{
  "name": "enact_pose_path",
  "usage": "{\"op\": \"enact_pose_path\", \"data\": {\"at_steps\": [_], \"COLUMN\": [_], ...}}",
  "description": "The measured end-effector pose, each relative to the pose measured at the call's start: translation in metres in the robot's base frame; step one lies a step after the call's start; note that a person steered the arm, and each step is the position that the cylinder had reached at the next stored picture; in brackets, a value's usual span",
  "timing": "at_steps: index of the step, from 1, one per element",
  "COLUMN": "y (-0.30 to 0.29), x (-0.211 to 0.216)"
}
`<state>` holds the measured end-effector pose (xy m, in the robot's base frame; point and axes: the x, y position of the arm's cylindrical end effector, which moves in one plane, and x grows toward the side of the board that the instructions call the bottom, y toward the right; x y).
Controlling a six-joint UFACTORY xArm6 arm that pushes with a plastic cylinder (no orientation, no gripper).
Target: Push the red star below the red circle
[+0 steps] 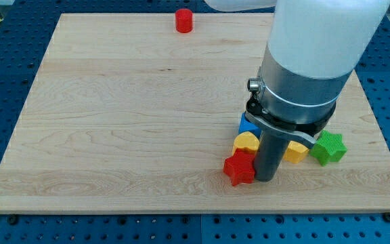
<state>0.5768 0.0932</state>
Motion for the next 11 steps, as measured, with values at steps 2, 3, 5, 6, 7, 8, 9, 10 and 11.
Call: {"op": "enact_pose_path", "data": {"at_steps": [2, 3, 5, 6, 7, 8, 9, 10, 11], "y": [-0.032, -0.016, -0.045, -0.078, -0.078, -0.07, -0.06, -0.057, -0.049], "x": [-0.003, 0.0, 0.025, 0.023, 0.004, -0.022, -0.048, -0.079, -0.116]}}
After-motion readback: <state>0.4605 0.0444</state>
